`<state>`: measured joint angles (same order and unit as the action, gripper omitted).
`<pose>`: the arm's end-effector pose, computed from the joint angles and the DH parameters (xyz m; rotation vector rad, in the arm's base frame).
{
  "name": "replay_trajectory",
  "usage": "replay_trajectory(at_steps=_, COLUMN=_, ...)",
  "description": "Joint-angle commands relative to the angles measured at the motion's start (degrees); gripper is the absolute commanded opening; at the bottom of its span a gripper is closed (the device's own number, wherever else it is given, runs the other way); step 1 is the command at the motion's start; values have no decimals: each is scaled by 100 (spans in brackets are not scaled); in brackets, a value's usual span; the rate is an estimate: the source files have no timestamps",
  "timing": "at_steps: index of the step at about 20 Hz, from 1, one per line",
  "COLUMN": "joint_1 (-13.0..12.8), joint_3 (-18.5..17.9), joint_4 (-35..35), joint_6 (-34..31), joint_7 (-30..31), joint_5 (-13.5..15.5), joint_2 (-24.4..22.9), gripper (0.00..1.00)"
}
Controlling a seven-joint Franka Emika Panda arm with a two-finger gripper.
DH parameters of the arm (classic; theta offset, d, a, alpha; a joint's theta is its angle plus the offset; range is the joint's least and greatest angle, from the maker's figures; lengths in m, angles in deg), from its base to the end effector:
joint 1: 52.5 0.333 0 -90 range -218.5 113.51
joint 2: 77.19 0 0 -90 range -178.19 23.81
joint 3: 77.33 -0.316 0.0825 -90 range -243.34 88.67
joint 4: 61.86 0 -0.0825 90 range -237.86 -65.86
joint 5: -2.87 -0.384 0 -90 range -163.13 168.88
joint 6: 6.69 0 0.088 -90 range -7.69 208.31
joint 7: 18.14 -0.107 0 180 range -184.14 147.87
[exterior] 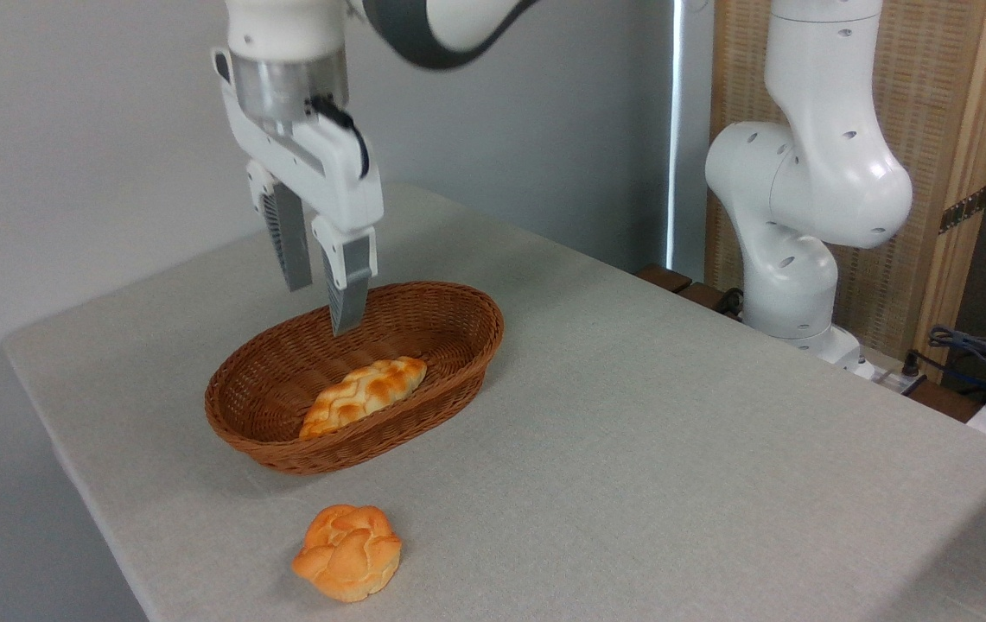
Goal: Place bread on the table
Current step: 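Lower the open gripper into the wicker basket toward the braided loaf, then close the gripper on the braided bread loaf inside the basket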
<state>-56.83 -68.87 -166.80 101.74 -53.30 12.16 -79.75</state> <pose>0.5433 -0.1369 0.5541 2.7746 -1.1630 0.1992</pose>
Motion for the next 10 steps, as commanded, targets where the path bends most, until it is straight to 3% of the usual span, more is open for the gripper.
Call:
replay_trajectory(at_steps=1, joint_1=3, joint_3=243, joint_4=-825, joint_6=415, joint_7=-35, joint_5=-14, joint_2=-271, gripper=100)
replay_trajectory(at_steps=5, joint_1=-6, joint_3=384, joint_4=-1222, joint_6=626, joint_7=-26, joint_5=-576, joint_2=-218, gripper=100)
replay_trajectory(at_steps=10, joint_1=-15, joint_3=437, joint_4=-1529, joint_6=1197, joint_7=0, joint_5=-612, joint_2=-104, gripper=100)
